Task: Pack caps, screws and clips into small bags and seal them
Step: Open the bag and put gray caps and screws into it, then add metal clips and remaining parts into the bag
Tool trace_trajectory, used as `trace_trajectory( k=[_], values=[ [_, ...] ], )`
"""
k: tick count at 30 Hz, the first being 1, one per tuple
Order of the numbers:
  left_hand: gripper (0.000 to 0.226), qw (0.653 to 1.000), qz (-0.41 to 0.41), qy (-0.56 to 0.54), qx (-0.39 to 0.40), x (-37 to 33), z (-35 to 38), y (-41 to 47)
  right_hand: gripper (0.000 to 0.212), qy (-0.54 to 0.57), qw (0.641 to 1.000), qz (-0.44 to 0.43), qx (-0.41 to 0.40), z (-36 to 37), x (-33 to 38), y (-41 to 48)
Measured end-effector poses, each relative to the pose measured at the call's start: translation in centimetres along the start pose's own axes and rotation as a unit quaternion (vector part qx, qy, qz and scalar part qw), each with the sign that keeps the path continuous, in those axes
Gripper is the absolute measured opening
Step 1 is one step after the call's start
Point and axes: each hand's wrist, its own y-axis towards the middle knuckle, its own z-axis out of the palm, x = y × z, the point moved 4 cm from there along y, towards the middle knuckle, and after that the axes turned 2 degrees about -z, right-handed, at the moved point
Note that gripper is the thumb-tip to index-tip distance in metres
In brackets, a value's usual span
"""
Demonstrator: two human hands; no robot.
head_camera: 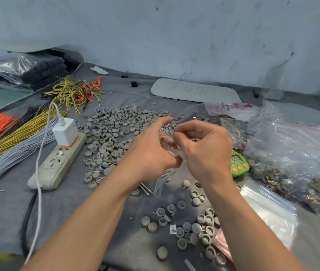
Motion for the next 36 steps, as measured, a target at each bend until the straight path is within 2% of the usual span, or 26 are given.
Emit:
trace_trajectory(
  k=[4, 9, 12, 14, 16, 18, 19, 21, 22, 24, 25, 27, 28, 30, 32, 33, 36],
  values=[
    [0.100, 0.999, -0.010, -0.041, 0.002, 0.5, -0.3, 0.0, 0.016, 0.016, 0.999, 0.011, 0.033, -0.1, -0.6, 0.3],
    [0.097, 0.997, -0.006, -0.076, 0.008, 0.9, -0.6, 0.1, 0.022, 0.111, 0.990, 0.092, -0.015, -1.2, -1.5, 0.7],
    [0.095, 0.992, -0.008, -0.127, -0.002, 0.8, -0.8, 0.1, 0.025, 0.108, 0.971, 0.182, 0.113, -1.1, -2.4, 0.4],
    [0.093, 0.988, -0.007, -0.150, -0.015, 0.6, -0.9, 0.1, 0.033, 0.141, 0.936, 0.243, 0.212, -0.3, -2.9, -0.4],
    [0.089, 0.987, -0.010, -0.154, -0.041, 0.4, -0.9, 0.1, 0.035, 0.231, 0.894, 0.287, 0.255, 0.4, -3.1, -1.0],
    [0.086, 0.983, -0.011, -0.161, -0.084, 0.3, -1.2, 0.1, 0.039, 0.282, 0.873, 0.276, 0.287, 0.7, -2.9, -1.2],
    [0.087, 0.980, -0.011, -0.167, -0.107, 0.3, -1.4, 0.0, 0.042, 0.267, 0.874, 0.249, 0.320, 1.0, -2.7, -1.3],
    [0.090, 0.975, -0.010, -0.178, -0.130, 0.3, -1.7, -0.2, 0.050, 0.158, 0.893, 0.189, 0.377, 1.8, -2.8, -1.9],
    [0.093, 0.974, -0.008, -0.189, -0.121, 0.2, -1.7, -0.2, 0.050, 0.091, 0.908, 0.174, 0.370, 2.2, -3.0, -2.1],
    [0.109, 0.971, -0.003, -0.233, -0.059, 0.2, -1.4, -0.1, 0.026, 0.029, 0.937, 0.176, 0.301, 2.7, -3.4, -2.0],
    [0.117, 0.968, 0.001, -0.248, -0.028, 0.0, -1.4, -0.1, 0.017, 0.039, 0.943, 0.193, 0.270, 2.7, -3.7, -1.9],
    [0.120, 0.969, -0.001, -0.245, -0.011, -0.1, -1.7, -0.1, 0.018, 0.135, 0.929, 0.255, 0.233, 2.6, -4.0, -1.6],
    [0.113, 0.971, -0.013, -0.239, -0.015, -0.1, -1.9, 0.0, 0.018, 0.196, 0.912, 0.282, 0.224, 2.5, -3.8, -1.4],
    [0.083, 0.976, -0.057, -0.211, 0.003, 0.4, -2.3, 0.0, 0.021, 0.287, 0.880, 0.318, 0.206, 1.9, -3.3, -1.2],
    [0.050, 0.978, -0.090, -0.170, 0.086, 0.8, -2.0, -0.2, 0.027, 0.331, 0.862, 0.337, 0.186, 1.4, -3.3, -0.9],
    [0.041, 0.974, -0.092, -0.165, 0.124, 1.0, -1.7, -0.4, 0.030, 0.342, 0.858, 0.339, 0.178, 1.1, -3.2, -0.8],
    [0.041, 0.967, -0.085, -0.190, 0.146, 1.0, -1.3, -0.5, 0.023, 0.351, 0.864, 0.333, 0.140, 0.4, -3.1, -0.3]
  ],
)
